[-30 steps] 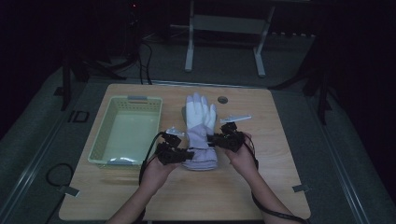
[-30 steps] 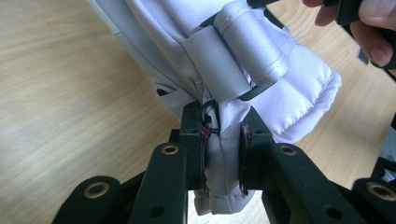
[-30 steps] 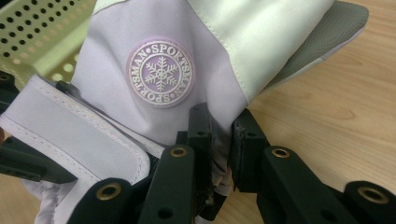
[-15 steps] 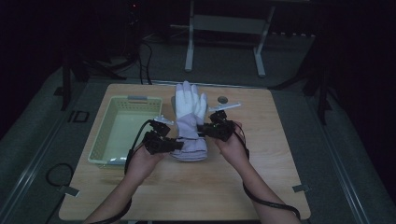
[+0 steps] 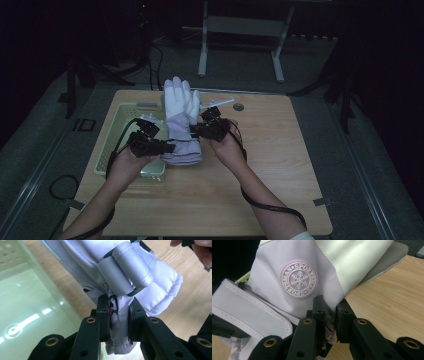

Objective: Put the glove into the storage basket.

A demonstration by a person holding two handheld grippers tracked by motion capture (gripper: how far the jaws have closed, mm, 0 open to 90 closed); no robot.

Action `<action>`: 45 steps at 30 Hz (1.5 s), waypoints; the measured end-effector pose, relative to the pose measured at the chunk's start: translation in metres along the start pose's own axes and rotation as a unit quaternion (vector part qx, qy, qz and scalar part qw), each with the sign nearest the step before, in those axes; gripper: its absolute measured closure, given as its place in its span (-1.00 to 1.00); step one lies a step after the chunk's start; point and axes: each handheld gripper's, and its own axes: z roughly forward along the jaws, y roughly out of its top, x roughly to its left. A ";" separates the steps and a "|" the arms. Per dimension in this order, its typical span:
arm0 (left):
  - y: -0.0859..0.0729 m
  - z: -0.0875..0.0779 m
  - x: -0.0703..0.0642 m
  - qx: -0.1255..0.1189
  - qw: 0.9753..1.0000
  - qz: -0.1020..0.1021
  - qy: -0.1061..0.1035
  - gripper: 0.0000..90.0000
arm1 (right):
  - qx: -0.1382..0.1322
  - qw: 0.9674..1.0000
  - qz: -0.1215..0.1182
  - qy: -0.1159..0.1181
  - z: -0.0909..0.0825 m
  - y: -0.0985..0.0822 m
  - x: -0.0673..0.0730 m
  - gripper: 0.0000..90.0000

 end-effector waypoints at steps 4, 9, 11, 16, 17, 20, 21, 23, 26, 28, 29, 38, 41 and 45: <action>0.003 -0.015 0.011 0.013 1.000 0.008 0.010 0.69 | -0.004 1.000 -0.001 0.004 0.008 0.011 0.011 0.78; 0.002 -0.032 0.026 0.022 1.000 0.009 0.014 0.69 | -0.012 1.000 0.003 0.009 0.019 0.023 0.025 0.78; 0.001 -0.037 0.032 0.026 0.999 0.009 0.017 0.69 | -0.013 1.000 0.006 0.013 0.024 0.027 0.031 0.78; -0.007 -0.050 0.051 0.046 0.999 0.010 0.021 0.69 | -0.009 1.000 0.016 0.026 0.043 0.034 0.044 0.78; -0.010 -0.051 0.055 0.048 0.999 0.006 0.021 0.69 | -0.009 1.000 0.015 0.026 0.047 0.035 0.048 0.78; -0.019 -0.053 0.067 0.051 0.999 -0.001 0.020 0.69 | -0.006 0.999 0.015 0.029 0.060 0.037 0.056 0.78; -0.019 -0.053 0.067 0.051 0.999 -0.001 0.020 0.69 | -0.006 0.999 0.015 0.029 0.060 0.037 0.056 0.78; -0.028 -0.053 0.079 0.057 0.998 -0.001 0.016 0.69 | 0.002 0.999 0.017 0.032 0.074 0.036 0.063 0.78; -0.038 -0.048 0.090 0.064 0.998 -0.006 0.010 0.69 | 0.011 0.999 0.022 0.036 0.087 0.032 0.067 0.78; -0.041 -0.045 0.093 0.066 0.998 -0.008 0.010 0.69 | 0.021 0.999 0.021 0.034 0.098 0.029 0.069 0.78; -0.048 -0.037 0.099 0.073 0.997 -0.017 0.008 0.69 | 0.026 0.999 0.023 0.033 0.103 0.027 0.069 0.78; -0.075 -0.004 0.117 0.101 0.994 -0.050 -0.002 0.68 | 0.085 0.996 0.024 0.010 0.142 0.008 0.072 0.78; -0.081 0.003 0.122 0.114 0.992 -0.057 -0.004 0.68 | 0.105 0.994 0.023 0.004 0.151 0.004 0.073 0.78; -0.084 0.007 0.127 0.120 0.991 -0.063 -0.008 0.68 | 0.111 0.994 0.007 -0.007 0.153 0.003 0.077 0.75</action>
